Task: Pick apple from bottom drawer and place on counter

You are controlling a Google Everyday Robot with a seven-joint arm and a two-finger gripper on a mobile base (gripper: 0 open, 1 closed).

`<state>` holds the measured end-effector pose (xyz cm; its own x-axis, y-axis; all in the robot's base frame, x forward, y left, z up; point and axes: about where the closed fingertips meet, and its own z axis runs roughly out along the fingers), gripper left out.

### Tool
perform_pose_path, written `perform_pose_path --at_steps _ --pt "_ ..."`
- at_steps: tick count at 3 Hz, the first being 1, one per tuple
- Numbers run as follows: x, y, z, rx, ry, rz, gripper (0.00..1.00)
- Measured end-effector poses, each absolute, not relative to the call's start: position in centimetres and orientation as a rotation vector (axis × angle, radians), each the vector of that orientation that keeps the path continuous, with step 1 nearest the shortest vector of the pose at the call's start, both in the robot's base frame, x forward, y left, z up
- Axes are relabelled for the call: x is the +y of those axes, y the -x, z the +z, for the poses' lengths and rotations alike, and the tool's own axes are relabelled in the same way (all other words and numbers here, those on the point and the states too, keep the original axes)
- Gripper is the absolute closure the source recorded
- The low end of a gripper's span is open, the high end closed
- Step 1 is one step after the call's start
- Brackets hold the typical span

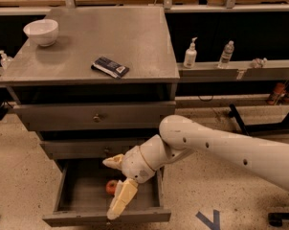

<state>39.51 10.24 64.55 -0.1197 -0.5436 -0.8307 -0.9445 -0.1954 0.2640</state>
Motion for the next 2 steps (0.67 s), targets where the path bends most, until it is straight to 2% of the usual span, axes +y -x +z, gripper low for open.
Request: perform_pose_path --at_steps 1,2 --pt "8.4 -42.0 61.1 1.641 1.587 1.188 0.00" --pt "5.3 -43.7 54.9 1.601 1.453 1.037 0.00"
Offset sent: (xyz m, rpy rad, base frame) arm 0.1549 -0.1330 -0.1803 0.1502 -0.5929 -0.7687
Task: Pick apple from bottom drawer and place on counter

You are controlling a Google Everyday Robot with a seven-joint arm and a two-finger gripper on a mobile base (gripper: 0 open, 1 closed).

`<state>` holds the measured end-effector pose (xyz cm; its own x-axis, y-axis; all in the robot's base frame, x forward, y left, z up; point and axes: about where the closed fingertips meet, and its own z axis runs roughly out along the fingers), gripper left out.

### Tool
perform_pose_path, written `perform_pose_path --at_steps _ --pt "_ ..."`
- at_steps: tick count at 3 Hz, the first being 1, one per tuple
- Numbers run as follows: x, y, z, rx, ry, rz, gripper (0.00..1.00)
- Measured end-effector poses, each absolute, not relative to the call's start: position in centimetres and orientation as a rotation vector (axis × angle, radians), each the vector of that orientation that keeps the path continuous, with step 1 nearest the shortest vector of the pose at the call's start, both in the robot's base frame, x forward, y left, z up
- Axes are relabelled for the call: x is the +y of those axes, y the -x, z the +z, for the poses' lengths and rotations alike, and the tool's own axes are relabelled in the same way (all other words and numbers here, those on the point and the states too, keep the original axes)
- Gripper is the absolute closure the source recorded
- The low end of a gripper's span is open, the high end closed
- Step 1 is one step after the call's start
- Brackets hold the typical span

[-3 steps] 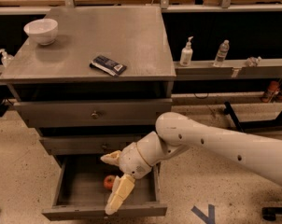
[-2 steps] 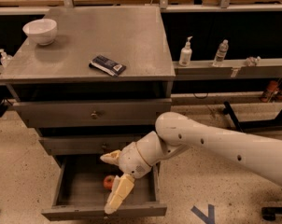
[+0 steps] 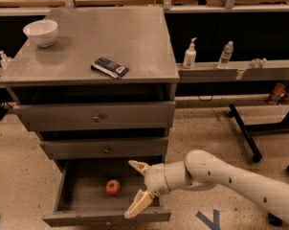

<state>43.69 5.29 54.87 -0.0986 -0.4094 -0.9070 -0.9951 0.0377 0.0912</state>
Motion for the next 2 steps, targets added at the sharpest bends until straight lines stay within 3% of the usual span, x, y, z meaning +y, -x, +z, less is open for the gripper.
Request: perform_pose_path --at_steps 1,2 --pt "3.78 -45.42 51.38 1.591 1.366 0.923 0.00" --pt "4.03 -45.44 51.38 1.590 1.369 0.925 0.00"
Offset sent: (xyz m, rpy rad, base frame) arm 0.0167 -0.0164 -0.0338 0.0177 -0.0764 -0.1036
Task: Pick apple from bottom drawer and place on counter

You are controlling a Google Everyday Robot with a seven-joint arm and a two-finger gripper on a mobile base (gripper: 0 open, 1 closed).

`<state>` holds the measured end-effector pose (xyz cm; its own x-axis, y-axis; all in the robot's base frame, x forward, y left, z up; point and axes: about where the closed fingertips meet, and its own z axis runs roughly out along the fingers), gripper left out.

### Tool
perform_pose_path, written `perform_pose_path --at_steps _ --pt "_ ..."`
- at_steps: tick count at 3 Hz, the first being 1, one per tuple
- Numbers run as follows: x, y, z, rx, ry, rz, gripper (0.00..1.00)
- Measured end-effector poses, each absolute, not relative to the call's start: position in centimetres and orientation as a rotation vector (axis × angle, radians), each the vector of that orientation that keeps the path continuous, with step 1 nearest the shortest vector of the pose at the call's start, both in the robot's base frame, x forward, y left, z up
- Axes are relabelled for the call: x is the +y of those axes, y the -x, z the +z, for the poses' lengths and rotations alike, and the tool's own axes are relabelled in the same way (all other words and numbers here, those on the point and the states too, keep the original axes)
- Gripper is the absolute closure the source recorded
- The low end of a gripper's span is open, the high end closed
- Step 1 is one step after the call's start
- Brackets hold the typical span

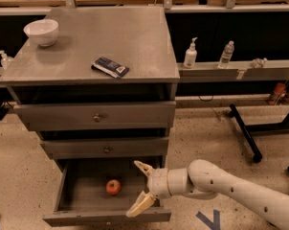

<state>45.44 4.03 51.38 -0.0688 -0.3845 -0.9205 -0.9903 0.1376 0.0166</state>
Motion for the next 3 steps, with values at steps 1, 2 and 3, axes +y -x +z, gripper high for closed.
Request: perform_pose_path --at_steps 1,2,3 --pt "4.7 -46.6 49.7 1.583 1.331 0.923 0.00" --pt "6.6 -51.2 45.1 1.527 1.251 0.850 0.00" --pt "7.5 -51.2 41.3 1.536 1.184 0.888 0.00"
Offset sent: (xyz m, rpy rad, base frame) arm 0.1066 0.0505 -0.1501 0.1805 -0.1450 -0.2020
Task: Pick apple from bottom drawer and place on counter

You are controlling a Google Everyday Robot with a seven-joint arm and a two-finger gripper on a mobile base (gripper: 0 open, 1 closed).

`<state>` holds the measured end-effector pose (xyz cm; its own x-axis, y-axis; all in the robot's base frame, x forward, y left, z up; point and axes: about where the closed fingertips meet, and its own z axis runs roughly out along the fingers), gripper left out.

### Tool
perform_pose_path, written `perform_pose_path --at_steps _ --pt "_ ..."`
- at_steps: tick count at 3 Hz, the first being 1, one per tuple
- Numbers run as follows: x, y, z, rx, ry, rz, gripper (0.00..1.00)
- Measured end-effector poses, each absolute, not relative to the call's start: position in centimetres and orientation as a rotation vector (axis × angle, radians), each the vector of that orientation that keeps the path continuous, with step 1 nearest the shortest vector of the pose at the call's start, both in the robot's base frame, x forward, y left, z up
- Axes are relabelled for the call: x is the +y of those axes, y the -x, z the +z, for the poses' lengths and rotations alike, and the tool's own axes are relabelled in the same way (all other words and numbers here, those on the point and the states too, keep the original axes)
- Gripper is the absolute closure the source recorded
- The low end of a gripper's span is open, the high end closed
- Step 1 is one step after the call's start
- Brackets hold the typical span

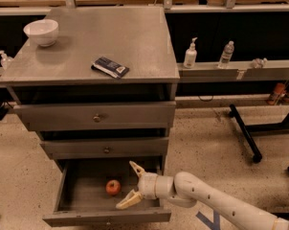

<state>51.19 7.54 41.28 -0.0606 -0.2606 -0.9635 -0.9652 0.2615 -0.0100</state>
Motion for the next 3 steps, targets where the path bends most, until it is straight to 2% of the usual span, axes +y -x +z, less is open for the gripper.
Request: perform_pose_path --at_steps 2,3 --pt "8.8 -52.5 38.0 1.531 1.166 0.891 0.00" --pt "9.9 -54.4 29.8 1.579 1.203 0.897 0.00"
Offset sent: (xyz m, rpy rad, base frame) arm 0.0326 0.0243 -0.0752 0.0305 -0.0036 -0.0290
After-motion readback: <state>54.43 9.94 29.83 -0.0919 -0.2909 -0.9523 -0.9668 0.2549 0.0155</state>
